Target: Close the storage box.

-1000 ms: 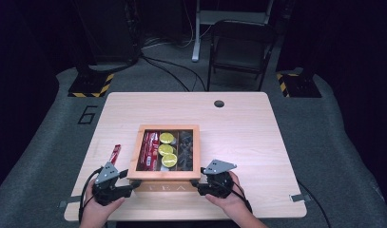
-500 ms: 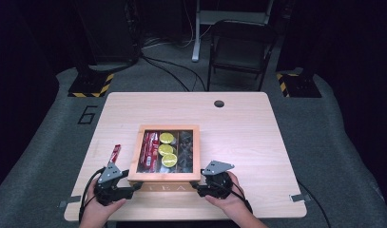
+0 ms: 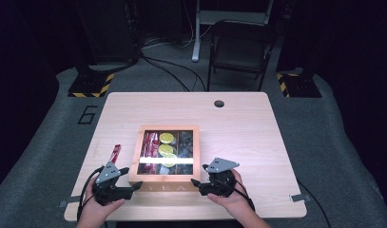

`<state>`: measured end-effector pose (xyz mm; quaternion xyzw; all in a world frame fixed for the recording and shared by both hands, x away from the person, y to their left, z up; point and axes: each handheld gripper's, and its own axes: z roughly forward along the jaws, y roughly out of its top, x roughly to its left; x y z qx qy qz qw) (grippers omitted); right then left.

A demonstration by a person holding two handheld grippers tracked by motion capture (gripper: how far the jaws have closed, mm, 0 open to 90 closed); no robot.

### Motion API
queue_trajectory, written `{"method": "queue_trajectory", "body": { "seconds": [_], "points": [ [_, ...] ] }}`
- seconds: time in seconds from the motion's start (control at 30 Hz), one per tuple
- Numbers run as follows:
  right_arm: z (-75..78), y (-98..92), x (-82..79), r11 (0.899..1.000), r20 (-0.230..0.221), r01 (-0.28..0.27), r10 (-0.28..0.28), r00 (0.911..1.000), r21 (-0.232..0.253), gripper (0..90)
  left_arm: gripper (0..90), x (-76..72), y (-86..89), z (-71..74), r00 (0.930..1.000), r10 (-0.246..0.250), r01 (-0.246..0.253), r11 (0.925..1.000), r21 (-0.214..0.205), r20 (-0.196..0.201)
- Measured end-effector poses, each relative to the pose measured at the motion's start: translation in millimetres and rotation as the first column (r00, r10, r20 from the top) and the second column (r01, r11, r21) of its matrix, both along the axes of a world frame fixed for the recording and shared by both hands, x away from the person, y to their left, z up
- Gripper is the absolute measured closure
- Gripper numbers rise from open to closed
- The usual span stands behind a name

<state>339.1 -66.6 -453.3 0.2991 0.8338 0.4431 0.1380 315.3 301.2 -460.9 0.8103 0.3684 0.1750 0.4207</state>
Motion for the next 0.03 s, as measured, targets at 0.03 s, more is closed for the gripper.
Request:
{"method": "queue_trajectory", "body": {
  "seconds": [0.03],
  "points": [
    [0.7,-0.9,0.7,1.0,0.009,0.001,-0.001,1.0,0.001,32.7,24.5,-0.1,0.4,0.9,1.0,0.002,-0.002,1.0,-0.006,0.006]
  ]
}}
